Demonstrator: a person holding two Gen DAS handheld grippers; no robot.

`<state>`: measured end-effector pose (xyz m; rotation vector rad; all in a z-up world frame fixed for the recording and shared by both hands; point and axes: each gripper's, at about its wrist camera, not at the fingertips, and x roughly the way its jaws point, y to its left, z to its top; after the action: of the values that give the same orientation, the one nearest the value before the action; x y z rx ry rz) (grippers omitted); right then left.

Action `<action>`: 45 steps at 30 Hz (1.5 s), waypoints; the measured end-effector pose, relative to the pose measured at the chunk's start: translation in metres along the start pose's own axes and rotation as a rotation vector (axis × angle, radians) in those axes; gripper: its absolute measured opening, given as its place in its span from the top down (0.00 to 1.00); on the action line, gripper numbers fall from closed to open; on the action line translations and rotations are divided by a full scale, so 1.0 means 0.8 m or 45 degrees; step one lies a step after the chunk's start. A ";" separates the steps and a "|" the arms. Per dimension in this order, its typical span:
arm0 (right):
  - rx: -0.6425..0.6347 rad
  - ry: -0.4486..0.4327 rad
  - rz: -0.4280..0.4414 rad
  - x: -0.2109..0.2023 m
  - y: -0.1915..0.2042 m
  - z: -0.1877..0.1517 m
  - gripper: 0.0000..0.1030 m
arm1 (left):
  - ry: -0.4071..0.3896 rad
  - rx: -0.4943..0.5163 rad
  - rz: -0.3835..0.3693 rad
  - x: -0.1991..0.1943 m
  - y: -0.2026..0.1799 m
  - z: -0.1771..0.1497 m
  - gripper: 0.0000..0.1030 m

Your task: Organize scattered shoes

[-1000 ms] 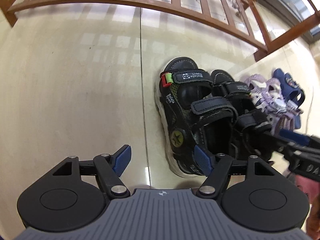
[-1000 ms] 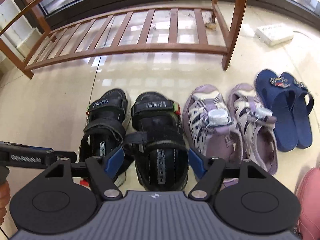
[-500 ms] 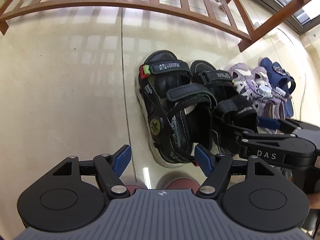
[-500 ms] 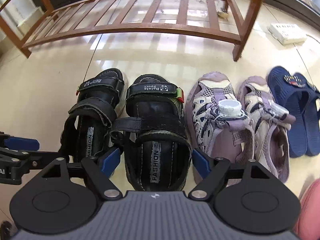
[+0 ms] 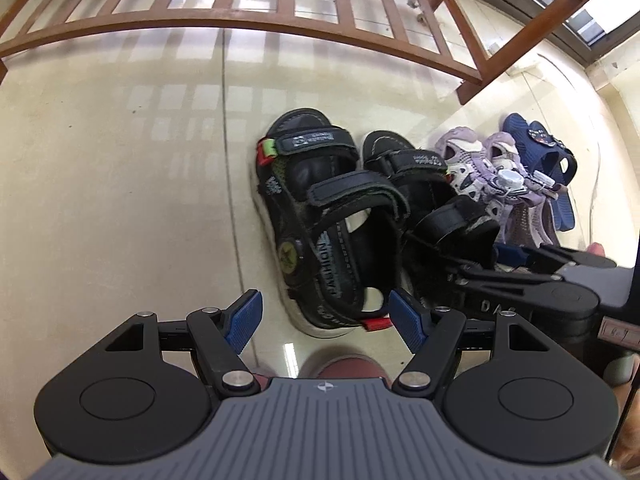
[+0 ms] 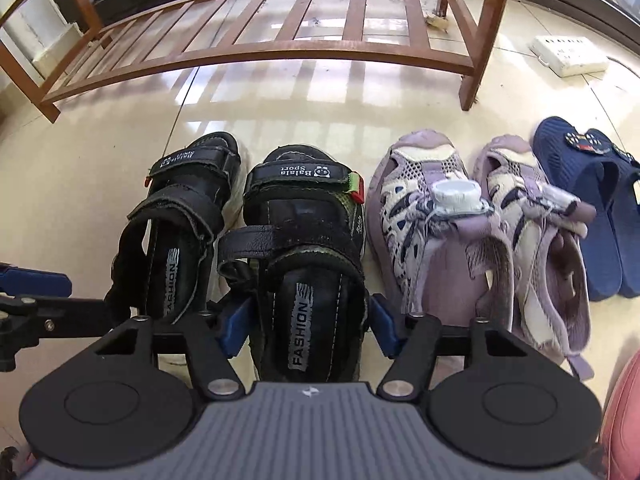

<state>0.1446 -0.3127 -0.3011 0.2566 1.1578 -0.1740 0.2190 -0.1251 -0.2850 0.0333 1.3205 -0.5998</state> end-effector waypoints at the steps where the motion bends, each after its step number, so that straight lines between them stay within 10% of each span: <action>1: 0.002 0.000 0.002 0.000 -0.001 0.000 0.34 | -0.004 0.006 0.011 0.002 -0.004 0.000 0.30; 26: 0.060 0.006 0.041 0.001 -0.008 -0.011 0.27 | 0.001 -0.079 0.235 0.066 0.015 0.010 0.34; 37: 0.072 0.017 0.051 0.000 -0.010 -0.010 0.26 | -0.002 -0.146 -0.024 0.028 0.006 0.019 0.33; 45: 0.099 0.018 0.073 -0.007 -0.015 -0.015 0.27 | -0.025 -0.099 -0.037 0.026 -0.015 0.024 0.24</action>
<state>0.1288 -0.3210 -0.3018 0.3597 1.1581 -0.1674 0.2333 -0.1500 -0.2948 -0.0554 1.3258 -0.5715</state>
